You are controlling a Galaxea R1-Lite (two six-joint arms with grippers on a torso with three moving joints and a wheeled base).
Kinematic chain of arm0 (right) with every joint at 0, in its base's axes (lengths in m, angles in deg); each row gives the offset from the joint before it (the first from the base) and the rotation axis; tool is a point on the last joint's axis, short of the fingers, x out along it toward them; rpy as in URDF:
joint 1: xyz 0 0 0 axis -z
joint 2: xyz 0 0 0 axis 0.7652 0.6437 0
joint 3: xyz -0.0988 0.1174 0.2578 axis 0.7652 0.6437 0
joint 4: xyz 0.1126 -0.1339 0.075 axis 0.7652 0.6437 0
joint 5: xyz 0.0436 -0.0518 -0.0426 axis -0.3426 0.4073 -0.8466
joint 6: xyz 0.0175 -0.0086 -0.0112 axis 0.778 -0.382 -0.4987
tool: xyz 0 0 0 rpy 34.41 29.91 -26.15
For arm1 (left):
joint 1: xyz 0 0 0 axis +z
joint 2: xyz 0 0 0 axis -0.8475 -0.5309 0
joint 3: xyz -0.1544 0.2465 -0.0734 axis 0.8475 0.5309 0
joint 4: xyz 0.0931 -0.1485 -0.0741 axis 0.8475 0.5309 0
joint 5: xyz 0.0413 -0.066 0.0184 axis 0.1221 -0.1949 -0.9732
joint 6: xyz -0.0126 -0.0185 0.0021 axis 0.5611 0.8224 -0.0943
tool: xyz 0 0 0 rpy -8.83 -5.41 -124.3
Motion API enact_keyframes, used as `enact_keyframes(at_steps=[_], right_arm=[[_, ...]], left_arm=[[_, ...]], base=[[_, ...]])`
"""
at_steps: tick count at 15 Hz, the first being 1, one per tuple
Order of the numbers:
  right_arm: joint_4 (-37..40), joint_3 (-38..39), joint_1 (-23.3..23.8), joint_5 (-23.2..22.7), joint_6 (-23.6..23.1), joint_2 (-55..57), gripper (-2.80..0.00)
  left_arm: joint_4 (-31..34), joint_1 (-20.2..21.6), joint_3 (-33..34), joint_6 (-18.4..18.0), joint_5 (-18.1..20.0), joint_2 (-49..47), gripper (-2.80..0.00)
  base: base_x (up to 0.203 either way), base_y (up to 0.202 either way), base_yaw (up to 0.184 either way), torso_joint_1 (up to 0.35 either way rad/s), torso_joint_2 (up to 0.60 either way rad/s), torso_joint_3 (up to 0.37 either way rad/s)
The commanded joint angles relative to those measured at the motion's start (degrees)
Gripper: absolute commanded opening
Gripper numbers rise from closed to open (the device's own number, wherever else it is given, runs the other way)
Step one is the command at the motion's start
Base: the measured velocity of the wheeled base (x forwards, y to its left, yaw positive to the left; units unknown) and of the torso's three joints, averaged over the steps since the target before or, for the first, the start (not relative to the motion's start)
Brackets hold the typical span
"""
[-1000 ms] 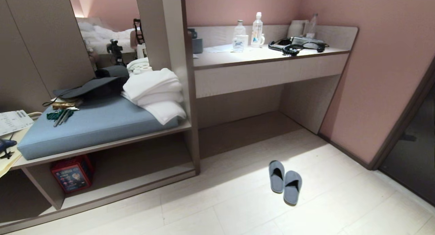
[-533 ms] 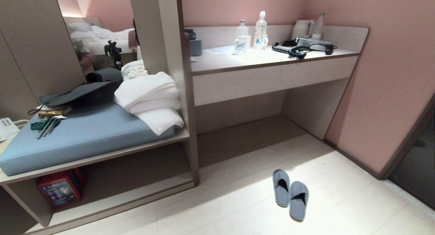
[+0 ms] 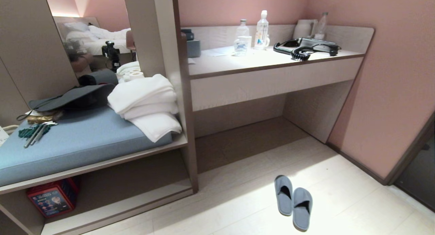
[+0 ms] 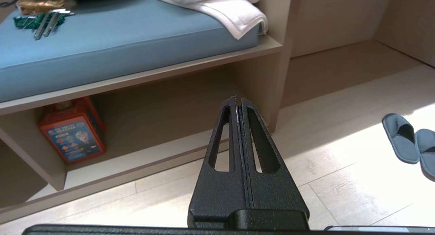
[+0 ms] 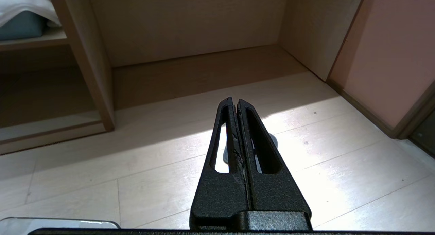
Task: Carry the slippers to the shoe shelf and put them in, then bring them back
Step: Pick up the slippers on the floor
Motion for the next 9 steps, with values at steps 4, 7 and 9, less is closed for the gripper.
enact_keyframes(at_steps=[4,7,9], right_arm=[[-0.02,0.00,-0.02,-0.03,-0.02,0.06,-2.80],[-0.02,0.00,-0.02,-0.03,-0.11,0.06,-2.80],[-0.02,0.00,-0.02,-0.03,-0.20,0.06,-2.80]], left_arm=[[-0.02,0.02,0.00,-0.02,-0.02,-0.04,-2.80],[-0.02,0.02,0.00,-0.02,-0.02,-0.04,-2.80],[-0.02,0.02,0.00,0.06,-0.02,-0.04,-2.80]], base=[[-0.002,0.001,-0.105,0.003,0.00,0.001],[0.000,0.009,-0.176,0.000,0.00,0.002],[-0.001,0.006,-0.168,-0.001,0.00,0.000]])
